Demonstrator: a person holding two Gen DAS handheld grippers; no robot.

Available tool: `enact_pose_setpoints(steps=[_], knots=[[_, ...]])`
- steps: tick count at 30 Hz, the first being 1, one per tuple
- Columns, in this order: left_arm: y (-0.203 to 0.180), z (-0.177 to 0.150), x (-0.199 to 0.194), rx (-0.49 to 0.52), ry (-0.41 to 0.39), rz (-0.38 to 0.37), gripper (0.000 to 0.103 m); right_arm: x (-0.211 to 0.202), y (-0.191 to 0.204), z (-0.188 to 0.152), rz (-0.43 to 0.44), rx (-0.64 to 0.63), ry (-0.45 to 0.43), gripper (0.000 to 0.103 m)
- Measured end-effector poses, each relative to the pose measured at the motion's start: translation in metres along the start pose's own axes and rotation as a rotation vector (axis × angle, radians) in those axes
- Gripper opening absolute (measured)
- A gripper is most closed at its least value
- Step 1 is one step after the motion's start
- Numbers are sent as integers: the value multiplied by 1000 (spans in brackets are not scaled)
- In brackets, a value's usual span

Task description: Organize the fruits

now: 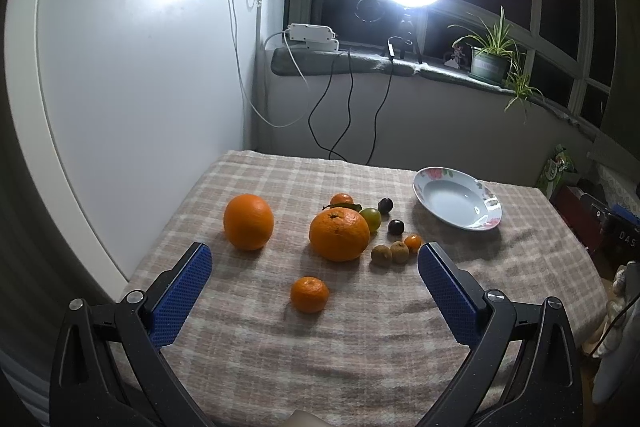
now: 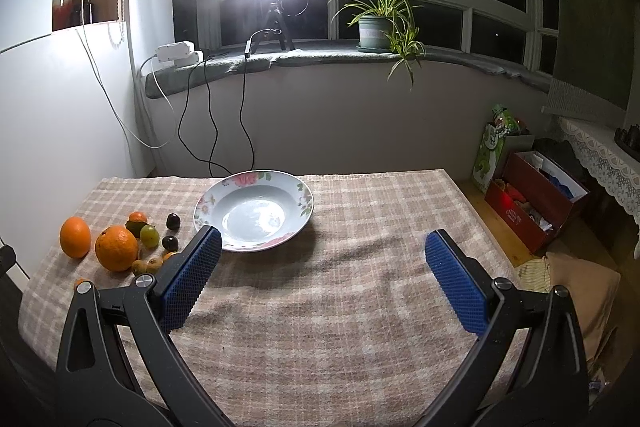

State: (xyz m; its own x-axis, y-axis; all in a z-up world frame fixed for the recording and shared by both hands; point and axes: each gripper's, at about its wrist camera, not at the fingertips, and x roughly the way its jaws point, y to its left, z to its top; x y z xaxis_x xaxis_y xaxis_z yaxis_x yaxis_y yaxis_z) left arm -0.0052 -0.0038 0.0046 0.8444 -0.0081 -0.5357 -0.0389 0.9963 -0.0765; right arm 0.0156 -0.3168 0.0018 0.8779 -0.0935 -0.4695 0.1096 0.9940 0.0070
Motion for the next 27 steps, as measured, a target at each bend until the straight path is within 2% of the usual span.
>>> enact_pose_setpoints(steps=[27], knots=[[-4,-3,-1,-2,0,-2,102,1,2,-1,-1,-2,2,103]])
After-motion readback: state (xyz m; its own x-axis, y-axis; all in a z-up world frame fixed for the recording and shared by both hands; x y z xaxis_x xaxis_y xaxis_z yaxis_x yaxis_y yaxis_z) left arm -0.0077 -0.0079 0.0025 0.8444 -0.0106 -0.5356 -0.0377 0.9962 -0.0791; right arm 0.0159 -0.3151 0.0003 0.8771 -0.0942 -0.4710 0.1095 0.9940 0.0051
